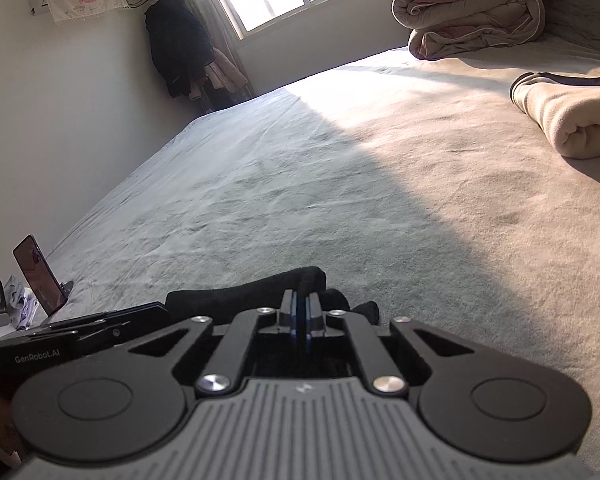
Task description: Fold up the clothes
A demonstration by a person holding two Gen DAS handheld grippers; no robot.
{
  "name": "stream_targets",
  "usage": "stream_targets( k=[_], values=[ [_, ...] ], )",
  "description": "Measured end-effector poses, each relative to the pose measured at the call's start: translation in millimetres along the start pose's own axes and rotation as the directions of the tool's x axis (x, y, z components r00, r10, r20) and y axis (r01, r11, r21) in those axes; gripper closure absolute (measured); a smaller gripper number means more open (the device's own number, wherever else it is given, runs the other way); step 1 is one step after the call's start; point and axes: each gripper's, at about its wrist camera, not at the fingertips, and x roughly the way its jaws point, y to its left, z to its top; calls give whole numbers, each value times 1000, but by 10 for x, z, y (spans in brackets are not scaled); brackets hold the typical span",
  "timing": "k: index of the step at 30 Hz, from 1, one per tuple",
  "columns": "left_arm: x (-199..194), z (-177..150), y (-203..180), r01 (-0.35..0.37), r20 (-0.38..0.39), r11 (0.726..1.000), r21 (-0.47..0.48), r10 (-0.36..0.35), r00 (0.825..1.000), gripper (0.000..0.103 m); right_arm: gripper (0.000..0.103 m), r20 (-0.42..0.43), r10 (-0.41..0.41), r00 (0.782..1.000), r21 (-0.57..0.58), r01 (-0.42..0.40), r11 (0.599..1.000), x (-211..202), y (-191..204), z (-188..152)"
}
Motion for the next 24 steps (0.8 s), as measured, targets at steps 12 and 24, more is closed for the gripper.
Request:
stream_targets(
  k=[12,24],
  values=[
    [178,28,-57,-24,-8,1000,6,24,1000,65,75,-8,-68,998,5,68,998,-84,-138,-36],
    [205,42,-47,-53,0,998,35,53,999,65,95,-57,-25,998,81,29,996,294,-102,143]
  ],
)
